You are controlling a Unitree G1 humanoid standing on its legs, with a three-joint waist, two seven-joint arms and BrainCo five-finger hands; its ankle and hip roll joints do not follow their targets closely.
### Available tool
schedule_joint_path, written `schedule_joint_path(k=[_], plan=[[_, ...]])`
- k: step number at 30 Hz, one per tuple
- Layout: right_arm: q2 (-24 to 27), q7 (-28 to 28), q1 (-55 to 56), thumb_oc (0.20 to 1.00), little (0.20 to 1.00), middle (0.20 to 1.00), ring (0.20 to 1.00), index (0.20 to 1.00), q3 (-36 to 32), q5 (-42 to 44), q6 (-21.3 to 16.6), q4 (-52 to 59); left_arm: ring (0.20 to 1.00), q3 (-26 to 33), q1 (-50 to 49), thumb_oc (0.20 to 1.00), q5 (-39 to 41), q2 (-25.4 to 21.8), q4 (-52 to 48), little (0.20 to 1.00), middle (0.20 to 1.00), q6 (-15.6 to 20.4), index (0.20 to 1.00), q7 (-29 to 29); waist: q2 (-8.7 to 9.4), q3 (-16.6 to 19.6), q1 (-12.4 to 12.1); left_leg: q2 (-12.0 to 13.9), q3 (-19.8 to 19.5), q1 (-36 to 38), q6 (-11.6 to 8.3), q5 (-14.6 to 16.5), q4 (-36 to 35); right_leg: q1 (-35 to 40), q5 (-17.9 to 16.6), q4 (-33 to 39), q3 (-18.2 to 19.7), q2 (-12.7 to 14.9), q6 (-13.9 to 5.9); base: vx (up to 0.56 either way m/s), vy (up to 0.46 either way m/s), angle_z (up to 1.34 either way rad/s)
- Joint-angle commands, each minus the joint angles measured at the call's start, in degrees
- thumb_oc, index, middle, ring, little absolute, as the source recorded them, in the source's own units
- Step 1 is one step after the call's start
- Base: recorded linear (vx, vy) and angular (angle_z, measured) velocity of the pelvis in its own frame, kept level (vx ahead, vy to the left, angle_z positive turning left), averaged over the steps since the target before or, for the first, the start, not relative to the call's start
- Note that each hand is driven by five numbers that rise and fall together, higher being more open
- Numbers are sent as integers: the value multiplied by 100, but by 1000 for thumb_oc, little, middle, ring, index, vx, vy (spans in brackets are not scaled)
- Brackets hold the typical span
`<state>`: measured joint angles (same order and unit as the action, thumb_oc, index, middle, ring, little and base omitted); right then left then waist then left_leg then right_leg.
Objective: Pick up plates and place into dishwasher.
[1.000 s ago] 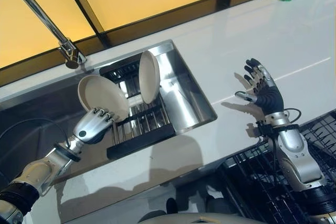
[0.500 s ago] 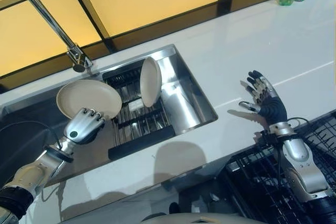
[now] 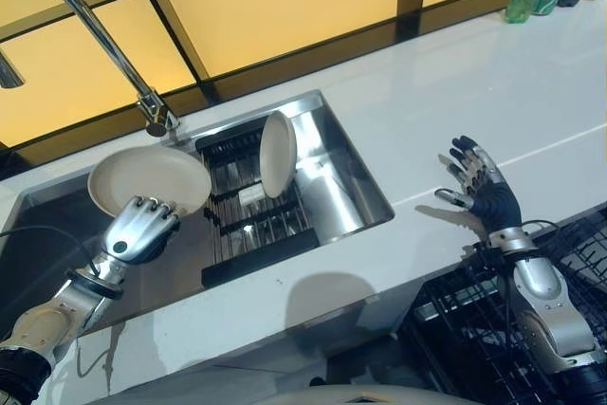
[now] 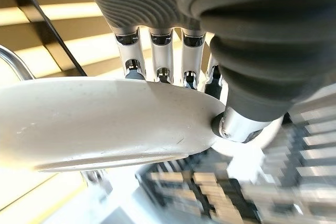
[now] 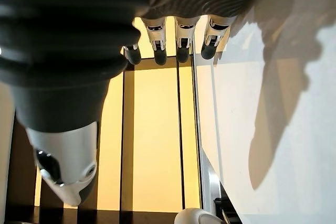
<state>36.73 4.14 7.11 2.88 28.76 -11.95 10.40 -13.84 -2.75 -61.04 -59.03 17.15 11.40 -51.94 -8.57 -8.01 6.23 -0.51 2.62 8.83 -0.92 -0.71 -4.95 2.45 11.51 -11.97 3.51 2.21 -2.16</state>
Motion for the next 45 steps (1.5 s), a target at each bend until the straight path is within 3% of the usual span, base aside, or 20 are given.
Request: schedule_joint_path(k=[1,6,13,16,19,22,27,38,40,42,43,45], plan=[[-10,45,351,1000,1000,1000,1000,1000,65,155,-137,229,200,1066,50,200,715,-381,-559,200,200,225,200,-610,393,369,-143,-252,-88,-245,73,615,444,13,-1055,1212,-174,671,-771,-22,-39,2],[-213,40,441,1000,1000,1000,1000,1000,-14,101,-163,303,200,1620,18,200,1177,-82,-1188,200,200,708,200,-440,491,450,-231,-197,-162,-189,48,607,338,88,-1043,1294,-261,638,-752,-25,-80,9],[-395,209,183,1000,1000,1000,1000,1000,58,-140,-392,553,200,1875,249,200,2832,543,-2095,200,200,1727,200,673,629,552,-373,-138,-227,-162,37,615,262,148,-1008,1357,-318,553,-708,-57,-69,2],[-474,347,-12,1000,1000,1000,1000,1000,95,-369,-398,720,200,1866,363,200,3688,874,-2574,200,200,2056,200,1628,672,599,-456,-122,-251,-187,26,581,227,139,-1035,1386,-332,515,-689,-96,-57,8],[-504,428,-251,1000,1000,1000,1000,1000,141,-659,-431,910,200,1604,511,200,5084,1215,-3087,200,200,2451,200,3241,710,639,-551,-100,-286,-171,22,568,150,177,-1021,1422,-400,477,-680,-110,-58,5],[-423,489,-493,1000,1000,1000,1000,1000,191,-812,-438,1031,200,1238,721,200,6303,1361,-3485,200,200,2385,200,4588,740,669,-617,-93,-311,-170,19,557,112,209,-1024,1459,-460,443,-669,-119,-58,9],[-165,477,-895,1000,1000,1000,1000,1000,354,-855,-530,1049,200,755,1067,200,7685,1392,-3884,200,200,2243,200,6016,780,718,-681,-91,-288,-173,31,568,113,221,-1038,1492,-482,385,-630,-112,-47,1],[21,356,-1187,1000,1000,1000,1000,1000,409,-765,-429,1138,200,553,1414,200,9064,1386,-4389,200,200,1776,200,7196,811,839,-683,-110,-229,-196,95,634,167,280,-1044,1606,-403,301,-548,-82,-25,-3],[47,11,-1243,1000,1000,1000,1000,1000,469,-733,-364,1183,200,524,1512,200,9162,1369,-4477,200,200,1691,200,7225,809,870,-680,-117,-234,-216,98,623,166,272,-1043,1609,-384,290,-539,-52,-6,-6],[202,-742,-1380,1000,1000,1000,1000,1000,575,-350,-283,1229,200,497,1617,200,9204,1312,-4489,200,200,1642,200,7220,818,896,-687,-119,-239,-229,99,608,157,268,-1043,1611,-384,287,-533,-43,-12,-8],[331,-1449,-1459,1000,1000,1000,1000,1000,679,60,-195,1304,200,467,1690,200,9253,1251,-4473,200,200,1615,200,7209,835,921,-699,-120,-242,-245,90,596,156,260,-1043,1609,-402,287,-529,-36,-18,-7],[504,-2016,-1602,1000,1000,1000,1000,1000,834,380,-173,1324,200,443,1761,200,9336,1213,-4413,200,200,1618,200,7256,863,944,-724,-124,-245,-263,80,591,169,261,-1041,1608,-431,295,-524,-16,-8,-2]])
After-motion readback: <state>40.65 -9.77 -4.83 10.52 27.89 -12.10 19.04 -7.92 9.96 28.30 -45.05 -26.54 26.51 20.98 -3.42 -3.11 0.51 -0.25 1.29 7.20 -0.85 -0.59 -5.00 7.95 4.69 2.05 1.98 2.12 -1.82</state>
